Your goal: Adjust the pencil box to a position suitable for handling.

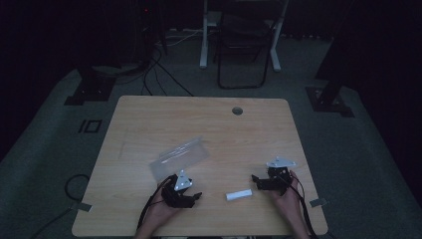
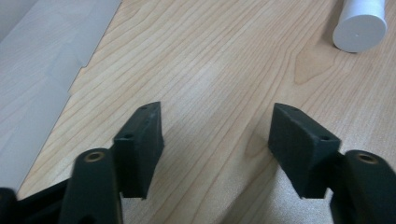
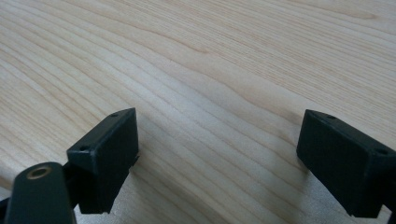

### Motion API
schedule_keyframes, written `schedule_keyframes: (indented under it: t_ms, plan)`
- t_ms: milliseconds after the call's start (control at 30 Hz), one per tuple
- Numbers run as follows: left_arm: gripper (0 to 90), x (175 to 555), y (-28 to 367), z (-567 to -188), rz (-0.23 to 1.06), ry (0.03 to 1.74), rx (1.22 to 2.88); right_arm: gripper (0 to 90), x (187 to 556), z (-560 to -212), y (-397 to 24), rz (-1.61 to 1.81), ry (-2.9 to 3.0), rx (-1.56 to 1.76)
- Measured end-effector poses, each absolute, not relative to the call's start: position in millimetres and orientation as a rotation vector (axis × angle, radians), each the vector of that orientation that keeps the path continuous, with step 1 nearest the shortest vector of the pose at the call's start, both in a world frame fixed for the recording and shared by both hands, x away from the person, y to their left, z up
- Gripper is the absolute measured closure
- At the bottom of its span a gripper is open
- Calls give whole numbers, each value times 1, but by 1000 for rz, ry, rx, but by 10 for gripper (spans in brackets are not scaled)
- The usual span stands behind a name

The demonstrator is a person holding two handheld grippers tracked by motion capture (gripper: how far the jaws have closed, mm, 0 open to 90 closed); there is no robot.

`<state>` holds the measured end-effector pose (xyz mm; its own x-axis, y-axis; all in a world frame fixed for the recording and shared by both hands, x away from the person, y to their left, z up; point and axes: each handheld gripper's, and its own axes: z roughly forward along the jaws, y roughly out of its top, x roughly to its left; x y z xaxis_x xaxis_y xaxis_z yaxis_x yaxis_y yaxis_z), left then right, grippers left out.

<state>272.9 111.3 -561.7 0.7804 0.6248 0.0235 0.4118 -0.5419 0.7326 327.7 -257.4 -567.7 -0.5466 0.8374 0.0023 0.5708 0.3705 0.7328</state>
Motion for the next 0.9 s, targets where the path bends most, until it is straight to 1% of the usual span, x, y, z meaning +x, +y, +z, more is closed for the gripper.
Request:
schedule_keyframes:
  t_ms: [67,233,333,367,433,633,800,900]
  plan:
    - [419,273,111,-562,363,762,2217,127,327,-568,-257,991,2268,1225]
    - [458,274,115,-561,353,749,2216,127,327,-568,-257,995,2274,1218]
    - [498,274,117,-561,353,753,2215,128,329,-568,-258,994,2280,1213]
    - [532,275,117,-559,359,753,2229,128,329,-568,-258,995,2282,1210]
    - [555,274,117,-558,365,745,2235,128,329,-568,-258,995,2282,1211]
    - [565,269,119,-547,377,728,2194,128,329,-568,-258,995,2282,1211]
    - [569,270,122,-541,408,727,2205,128,329,-568,-258,995,2282,1212]
    - [572,271,124,-539,382,711,2208,128,329,-568,-258,995,2281,1212]
